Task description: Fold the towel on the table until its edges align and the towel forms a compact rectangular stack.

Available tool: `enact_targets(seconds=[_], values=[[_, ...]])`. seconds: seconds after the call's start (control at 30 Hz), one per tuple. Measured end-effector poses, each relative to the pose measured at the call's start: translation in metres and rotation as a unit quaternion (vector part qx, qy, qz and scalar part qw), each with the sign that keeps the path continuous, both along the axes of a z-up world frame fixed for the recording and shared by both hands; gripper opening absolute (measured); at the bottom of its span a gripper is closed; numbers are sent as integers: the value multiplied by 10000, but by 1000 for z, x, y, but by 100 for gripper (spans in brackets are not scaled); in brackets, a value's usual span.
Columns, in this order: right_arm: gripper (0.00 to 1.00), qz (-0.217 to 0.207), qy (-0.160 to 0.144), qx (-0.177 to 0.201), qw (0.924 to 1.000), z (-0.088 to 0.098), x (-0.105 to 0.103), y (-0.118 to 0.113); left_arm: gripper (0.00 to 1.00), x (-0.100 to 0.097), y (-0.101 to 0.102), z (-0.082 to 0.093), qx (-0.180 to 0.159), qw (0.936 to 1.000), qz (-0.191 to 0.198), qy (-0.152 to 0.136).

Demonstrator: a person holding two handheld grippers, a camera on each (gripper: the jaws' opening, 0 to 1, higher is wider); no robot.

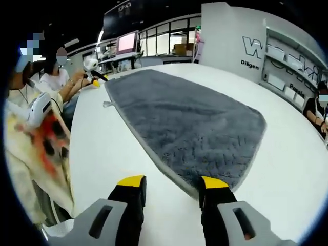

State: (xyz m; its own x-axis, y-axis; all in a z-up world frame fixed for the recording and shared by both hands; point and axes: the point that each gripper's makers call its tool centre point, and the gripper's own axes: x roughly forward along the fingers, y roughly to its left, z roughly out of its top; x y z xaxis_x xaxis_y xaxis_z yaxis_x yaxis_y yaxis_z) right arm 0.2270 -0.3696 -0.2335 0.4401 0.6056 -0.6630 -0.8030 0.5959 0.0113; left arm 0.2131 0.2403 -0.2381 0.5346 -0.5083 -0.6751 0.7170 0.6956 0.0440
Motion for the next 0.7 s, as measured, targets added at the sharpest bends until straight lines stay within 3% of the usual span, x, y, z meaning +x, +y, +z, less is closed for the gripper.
enact_targets(seconds=[0.2,0.37,0.57,0.7], values=[[33,-98,117,-181,9997,-9,3,-7,36,3,8,1,41,10000,37,72],[19,-382,182,-128,9990,-8,12,-13,32,4,10,0,48,10000,26,78],[11,-451,33,-330,9984,-10,16,-16,22,10,8,2,-48,9999,-66,-152],[1,-755,42,-256,9968,-10,23,-22,15,12,7,3,-24,9998,-93,-196]])
